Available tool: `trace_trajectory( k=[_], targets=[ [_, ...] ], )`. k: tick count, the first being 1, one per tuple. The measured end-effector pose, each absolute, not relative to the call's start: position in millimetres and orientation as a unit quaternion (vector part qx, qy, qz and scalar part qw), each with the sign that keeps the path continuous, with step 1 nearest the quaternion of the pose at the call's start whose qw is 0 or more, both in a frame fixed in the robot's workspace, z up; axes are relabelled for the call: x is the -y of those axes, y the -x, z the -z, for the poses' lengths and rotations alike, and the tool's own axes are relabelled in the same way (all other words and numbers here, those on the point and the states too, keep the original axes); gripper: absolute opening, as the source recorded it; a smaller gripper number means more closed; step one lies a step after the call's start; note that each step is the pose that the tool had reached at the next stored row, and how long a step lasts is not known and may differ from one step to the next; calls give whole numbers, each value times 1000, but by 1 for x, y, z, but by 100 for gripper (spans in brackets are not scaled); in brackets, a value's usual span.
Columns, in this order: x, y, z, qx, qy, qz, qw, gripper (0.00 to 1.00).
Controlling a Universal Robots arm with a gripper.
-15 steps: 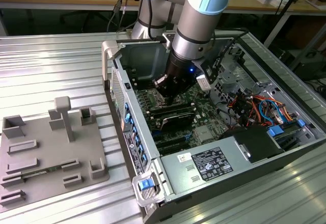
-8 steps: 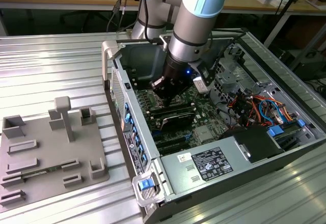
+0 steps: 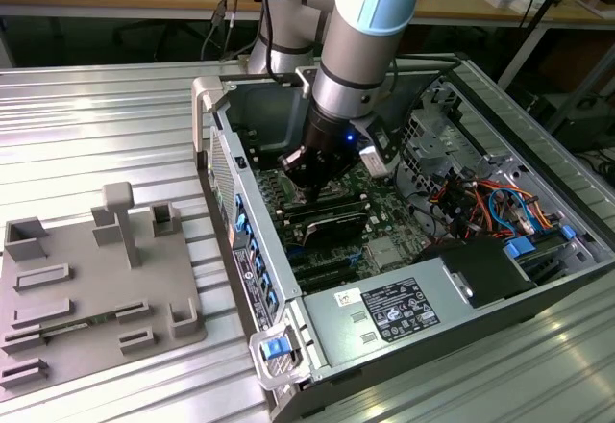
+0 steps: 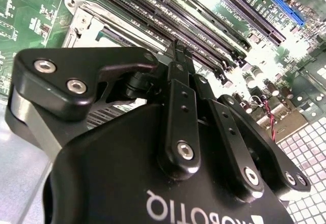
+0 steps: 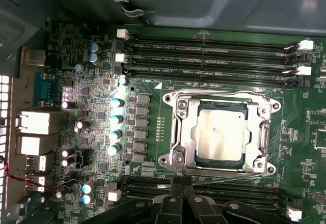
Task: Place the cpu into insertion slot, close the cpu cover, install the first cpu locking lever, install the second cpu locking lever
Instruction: 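Install the second cpu locking lever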
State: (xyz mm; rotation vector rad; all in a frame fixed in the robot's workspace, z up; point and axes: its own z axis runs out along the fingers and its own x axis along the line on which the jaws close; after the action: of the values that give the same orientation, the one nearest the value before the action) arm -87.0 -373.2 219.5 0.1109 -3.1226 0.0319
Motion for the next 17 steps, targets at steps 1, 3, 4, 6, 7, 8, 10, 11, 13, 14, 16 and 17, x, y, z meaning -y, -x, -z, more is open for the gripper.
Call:
trace_trajectory(
  k=[1,3,4,6,7,8,10,11,13,14,16,17],
  targets=[
    [373,87,-219,999,-35,-10,8,11],
    [373,87,-219,999,-35,-10,8,11],
    [373,87,-219,999,-35,-9,8,11],
    [373,87,-219,999,-35,-9,8,11],
    [373,87,-218,999,-36,-8,8,11],
    [372,87,-218,999,-35,-8,8,11],
    [372,87,-218,999,-35,-8,8,11],
    [371,87,-217,999,-35,-7,8,11],
    [370,88,-216,999,-36,-6,8,11],
    [370,88,-215,999,-36,-6,8,11],
    [370,89,-214,999,-36,-5,8,11],
    [370,90,-214,999,-36,-5,8,11]
  ],
)
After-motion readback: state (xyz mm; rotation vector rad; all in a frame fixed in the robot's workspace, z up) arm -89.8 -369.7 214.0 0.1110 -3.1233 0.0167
